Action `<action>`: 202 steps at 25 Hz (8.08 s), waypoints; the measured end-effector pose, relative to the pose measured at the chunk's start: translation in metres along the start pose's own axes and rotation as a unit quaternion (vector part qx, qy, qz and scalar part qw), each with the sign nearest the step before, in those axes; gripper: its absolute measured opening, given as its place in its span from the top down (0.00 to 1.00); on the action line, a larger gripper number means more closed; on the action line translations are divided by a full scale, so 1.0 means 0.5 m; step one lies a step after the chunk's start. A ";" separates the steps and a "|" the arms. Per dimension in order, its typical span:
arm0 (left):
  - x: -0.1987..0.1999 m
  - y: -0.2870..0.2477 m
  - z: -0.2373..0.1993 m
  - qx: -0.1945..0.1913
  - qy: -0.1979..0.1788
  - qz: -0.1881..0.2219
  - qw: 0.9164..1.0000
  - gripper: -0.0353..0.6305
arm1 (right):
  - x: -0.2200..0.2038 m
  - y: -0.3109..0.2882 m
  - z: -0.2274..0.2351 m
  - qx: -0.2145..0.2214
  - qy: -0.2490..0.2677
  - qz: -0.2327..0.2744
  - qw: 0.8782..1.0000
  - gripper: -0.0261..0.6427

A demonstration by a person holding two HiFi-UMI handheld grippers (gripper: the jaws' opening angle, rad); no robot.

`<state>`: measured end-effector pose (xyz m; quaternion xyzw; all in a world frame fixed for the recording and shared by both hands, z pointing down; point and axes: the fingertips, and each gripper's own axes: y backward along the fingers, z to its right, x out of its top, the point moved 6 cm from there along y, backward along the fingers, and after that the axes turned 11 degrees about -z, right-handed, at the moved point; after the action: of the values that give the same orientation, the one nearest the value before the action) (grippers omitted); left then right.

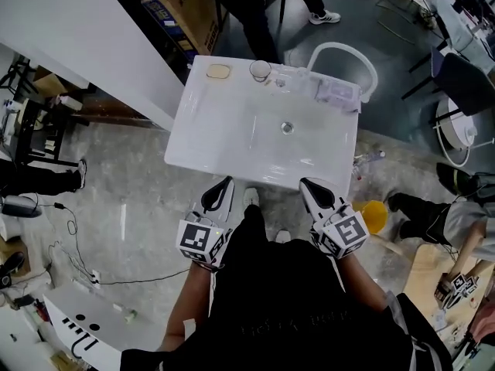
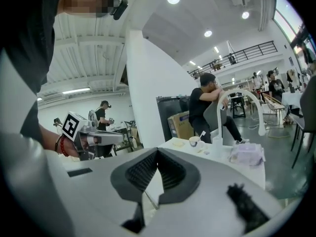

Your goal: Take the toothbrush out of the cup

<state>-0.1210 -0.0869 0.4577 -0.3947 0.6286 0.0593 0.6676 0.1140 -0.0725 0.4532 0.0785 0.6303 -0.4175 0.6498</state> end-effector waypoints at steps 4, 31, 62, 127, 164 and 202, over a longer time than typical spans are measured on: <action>0.018 -0.011 -0.066 -0.007 0.001 0.003 1.000 0.94 | 0.045 -0.057 0.001 -0.004 -0.006 0.002 1.000 0.94; 0.101 -0.141 -0.244 -0.027 0.000 -0.005 1.000 0.93 | 0.153 -0.282 0.135 -0.034 0.023 -0.034 0.999 0.94; 0.130 -0.273 -0.267 -0.047 -0.003 -0.040 0.998 0.93 | 0.082 -0.591 0.394 -0.079 -0.011 -0.112 0.990 0.85; 0.118 -0.213 -0.236 -0.017 -0.002 -0.019 1.000 0.93 | 0.182 -0.559 0.388 -0.112 0.049 -0.081 0.989 0.88; 0.127 -0.220 -0.158 -0.056 -0.009 -0.005 0.998 0.93 | 0.249 -0.278 0.274 -0.102 0.047 0.013 0.994 0.88; 0.091 -0.195 -0.201 -0.046 0.008 -0.008 0.999 0.93 | 0.163 -0.212 0.147 -0.009 0.034 -0.035 0.999 0.88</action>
<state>-0.1353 -0.2327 0.4717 -0.4301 0.6277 0.0798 0.6439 0.0899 -0.2226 0.4405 0.0647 0.6582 -0.4319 0.6133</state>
